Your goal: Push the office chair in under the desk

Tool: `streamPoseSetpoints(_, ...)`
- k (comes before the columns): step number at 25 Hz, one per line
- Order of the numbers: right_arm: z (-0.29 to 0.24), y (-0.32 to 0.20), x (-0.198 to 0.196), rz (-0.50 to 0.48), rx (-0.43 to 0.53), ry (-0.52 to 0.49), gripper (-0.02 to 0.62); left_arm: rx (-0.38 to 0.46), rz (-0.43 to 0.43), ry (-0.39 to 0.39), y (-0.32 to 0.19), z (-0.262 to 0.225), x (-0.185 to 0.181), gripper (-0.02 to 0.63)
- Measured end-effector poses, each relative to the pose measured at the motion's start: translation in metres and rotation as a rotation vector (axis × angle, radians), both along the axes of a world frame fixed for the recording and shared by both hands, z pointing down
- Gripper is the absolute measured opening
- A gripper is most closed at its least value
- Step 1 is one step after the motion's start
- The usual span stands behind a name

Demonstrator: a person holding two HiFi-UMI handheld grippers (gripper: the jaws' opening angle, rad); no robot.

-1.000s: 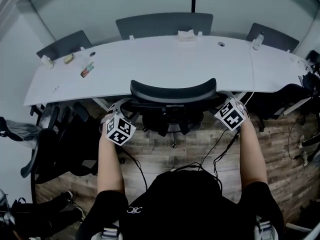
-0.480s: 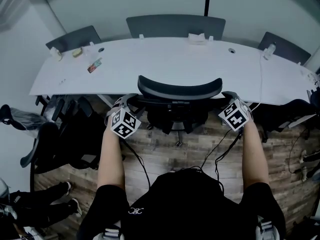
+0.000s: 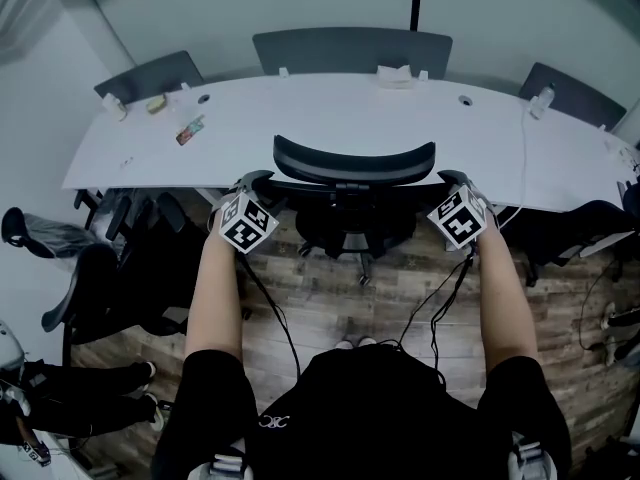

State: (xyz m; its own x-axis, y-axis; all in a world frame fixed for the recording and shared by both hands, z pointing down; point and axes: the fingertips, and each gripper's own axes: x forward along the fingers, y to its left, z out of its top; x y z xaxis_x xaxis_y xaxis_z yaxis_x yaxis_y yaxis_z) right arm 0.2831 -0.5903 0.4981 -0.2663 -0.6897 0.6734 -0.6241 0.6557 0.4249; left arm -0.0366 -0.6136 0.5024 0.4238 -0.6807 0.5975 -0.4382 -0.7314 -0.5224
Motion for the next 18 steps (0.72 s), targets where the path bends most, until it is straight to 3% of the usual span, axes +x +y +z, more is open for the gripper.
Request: streamPoseSetpoints(18,0.007,-0.015,-0.003,0.054,0.036,0.121,0.304,-0.032,0.029,-0.023,-0.028,0.000,-0.004,0.233)
